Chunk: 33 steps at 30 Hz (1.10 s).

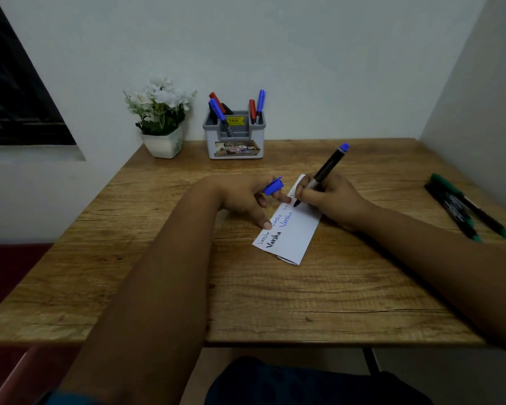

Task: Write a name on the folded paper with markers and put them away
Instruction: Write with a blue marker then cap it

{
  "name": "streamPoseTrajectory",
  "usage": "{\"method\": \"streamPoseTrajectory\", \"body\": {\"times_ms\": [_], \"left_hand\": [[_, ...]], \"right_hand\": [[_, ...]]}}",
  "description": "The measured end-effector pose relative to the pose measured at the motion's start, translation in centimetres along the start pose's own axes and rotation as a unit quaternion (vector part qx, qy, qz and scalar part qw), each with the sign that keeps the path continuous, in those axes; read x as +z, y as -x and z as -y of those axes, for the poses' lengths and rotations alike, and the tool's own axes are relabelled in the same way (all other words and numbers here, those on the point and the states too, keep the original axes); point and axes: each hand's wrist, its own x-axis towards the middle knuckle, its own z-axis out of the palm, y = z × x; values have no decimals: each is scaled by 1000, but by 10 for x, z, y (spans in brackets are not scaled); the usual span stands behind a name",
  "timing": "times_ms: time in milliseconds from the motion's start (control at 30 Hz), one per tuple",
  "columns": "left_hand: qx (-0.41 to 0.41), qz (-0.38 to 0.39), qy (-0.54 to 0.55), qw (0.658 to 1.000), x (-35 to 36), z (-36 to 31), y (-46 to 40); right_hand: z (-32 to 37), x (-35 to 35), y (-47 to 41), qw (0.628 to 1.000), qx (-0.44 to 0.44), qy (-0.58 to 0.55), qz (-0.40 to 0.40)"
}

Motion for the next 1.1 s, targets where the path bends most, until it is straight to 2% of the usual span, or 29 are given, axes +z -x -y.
{"method": "streamPoseTrajectory", "body": {"times_ms": [100,200,300,367,433,500,567,667,767,867,933,1100], "left_hand": [[23,16,6,1000,0,1,0],[18,14,37,999,-1,4,-3],[4,-82,64,995,4,4,-8],[10,-155,124,980,9,-1,-11],[35,-215,168,961,12,-5,-13],[57,-260,144,953,12,-5,-15],[63,-292,101,949,12,-3,-18],[63,-329,102,937,14,-6,-21],[71,-351,213,909,17,-10,-26],[55,-351,360,863,20,-18,-29],[49,-345,402,847,21,-20,-29],[50,-322,447,833,22,-23,-28]], "right_hand": [[-2,-3,-7,973,65,-217,-34],[1,-4,-9,960,86,-260,-55],[10,-1,-5,969,67,-209,-115],[17,-3,-6,957,63,-232,-165],[23,-6,-9,924,81,-296,-227],[29,-6,-14,881,118,-374,-263],[33,-4,-16,861,146,-418,-251],[31,-2,-13,875,160,-419,-184],[22,-12,-8,896,150,-397,-135],[17,-23,-7,898,136,-398,-131],[15,-29,-6,900,126,-393,-138],[13,-40,-5,901,97,-406,-121]]}}
